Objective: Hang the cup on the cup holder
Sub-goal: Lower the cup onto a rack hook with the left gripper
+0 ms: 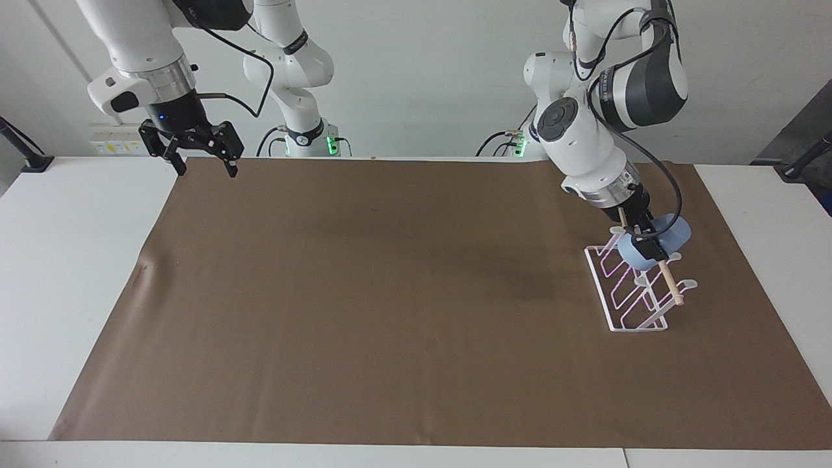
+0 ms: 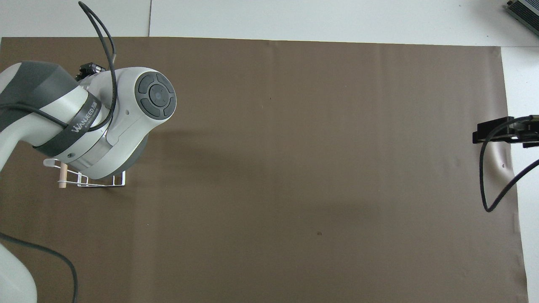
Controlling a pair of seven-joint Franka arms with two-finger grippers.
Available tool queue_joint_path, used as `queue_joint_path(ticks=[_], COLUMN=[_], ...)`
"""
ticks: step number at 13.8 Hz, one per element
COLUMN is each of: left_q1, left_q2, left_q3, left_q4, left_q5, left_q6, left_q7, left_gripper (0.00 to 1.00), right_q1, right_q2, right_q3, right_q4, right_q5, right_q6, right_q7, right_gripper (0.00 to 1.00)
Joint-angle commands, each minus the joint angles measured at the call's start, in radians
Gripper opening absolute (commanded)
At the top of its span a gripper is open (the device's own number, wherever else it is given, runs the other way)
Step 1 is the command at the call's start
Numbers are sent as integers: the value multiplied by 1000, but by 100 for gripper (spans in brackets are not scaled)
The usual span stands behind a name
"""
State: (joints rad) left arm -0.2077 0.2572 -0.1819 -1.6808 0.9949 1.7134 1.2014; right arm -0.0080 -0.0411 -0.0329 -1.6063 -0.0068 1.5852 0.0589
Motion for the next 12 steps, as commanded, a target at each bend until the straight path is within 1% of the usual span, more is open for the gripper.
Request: queue_joint_path(ticks=[1, 3, 5, 7, 9, 12], left_q1=[-10, -16, -16, -9, -4, 2], left_q2=[20, 43, 43, 36, 14, 1], left_q3=[9, 7, 7, 7, 7, 9], left_q4=[10, 12, 1, -31, -94, -134], left_q5=[50, 83, 82, 82, 82, 82], left_q6=[27, 46, 66, 80, 112, 138], left_q7=[12, 12, 9, 4, -29, -42], left_gripper=[0, 0, 0, 0, 0, 0], right_q1=[-15, -18, -20, -20, -20, -20], right_q2=[-16, -10, -11, -11, -13, -14], right_q3=[11, 11, 11, 11, 11, 11], right_q4=[-18, -9, -10, -10, -17, -18], right_q5=[5, 2, 2, 2, 2, 2], right_q6=[-7, -4, -2, 1, 12, 12], right_q7=[18, -4, -20, -21, -22, -22], right_gripper=[100, 100, 100, 100, 100, 100])
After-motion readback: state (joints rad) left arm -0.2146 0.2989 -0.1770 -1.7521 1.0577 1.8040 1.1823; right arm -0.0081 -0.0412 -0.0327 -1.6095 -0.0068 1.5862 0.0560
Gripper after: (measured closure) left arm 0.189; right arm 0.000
